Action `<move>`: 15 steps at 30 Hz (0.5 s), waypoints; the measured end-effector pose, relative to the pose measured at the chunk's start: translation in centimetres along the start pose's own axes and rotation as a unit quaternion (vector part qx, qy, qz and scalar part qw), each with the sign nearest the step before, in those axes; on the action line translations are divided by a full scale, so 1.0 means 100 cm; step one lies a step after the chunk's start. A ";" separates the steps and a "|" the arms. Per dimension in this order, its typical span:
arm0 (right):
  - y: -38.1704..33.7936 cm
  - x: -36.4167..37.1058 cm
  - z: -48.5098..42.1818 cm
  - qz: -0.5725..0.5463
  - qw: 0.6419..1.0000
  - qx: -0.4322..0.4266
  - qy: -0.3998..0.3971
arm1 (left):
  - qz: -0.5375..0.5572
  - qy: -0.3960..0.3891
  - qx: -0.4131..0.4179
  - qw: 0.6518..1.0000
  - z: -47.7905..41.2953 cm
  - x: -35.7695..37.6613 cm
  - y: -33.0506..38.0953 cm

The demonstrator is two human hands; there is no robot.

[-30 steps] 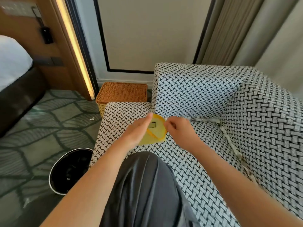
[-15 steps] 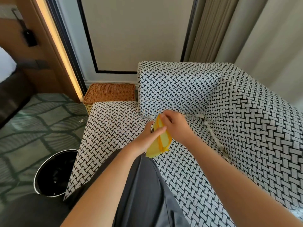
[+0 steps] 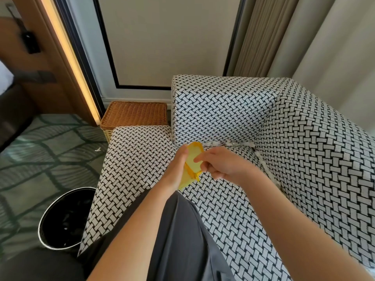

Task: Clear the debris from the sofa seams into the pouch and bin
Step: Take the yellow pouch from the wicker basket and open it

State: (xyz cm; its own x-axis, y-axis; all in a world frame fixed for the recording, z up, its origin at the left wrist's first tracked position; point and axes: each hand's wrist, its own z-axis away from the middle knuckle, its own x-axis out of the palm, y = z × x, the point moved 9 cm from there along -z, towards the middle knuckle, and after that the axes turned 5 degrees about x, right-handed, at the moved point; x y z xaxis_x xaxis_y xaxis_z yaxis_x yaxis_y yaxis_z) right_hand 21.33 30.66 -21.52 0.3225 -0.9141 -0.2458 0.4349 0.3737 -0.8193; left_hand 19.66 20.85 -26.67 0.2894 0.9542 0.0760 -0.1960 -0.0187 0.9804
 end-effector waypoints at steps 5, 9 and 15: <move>-0.005 -0.002 -0.017 0.010 0.999 0.051 0.013 | -0.017 0.054 -0.013 0.998 -0.003 -0.015 -0.001; -0.016 0.003 -0.031 0.031 0.998 0.056 0.015 | -0.001 0.066 -0.038 0.997 -0.009 -0.023 -0.011; -0.019 0.010 -0.048 0.214 0.974 0.037 0.066 | 0.014 0.067 -0.095 0.993 -0.013 -0.036 -0.025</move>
State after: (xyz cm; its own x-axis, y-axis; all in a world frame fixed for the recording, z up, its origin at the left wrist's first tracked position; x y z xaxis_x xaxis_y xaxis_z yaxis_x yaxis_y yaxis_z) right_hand 16.80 28.23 -22.71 0.3783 -0.6831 -0.6247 0.3453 0.7303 -0.5894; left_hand 17.89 17.89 -29.66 0.1557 0.9856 0.0654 -0.3787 -0.0016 0.9255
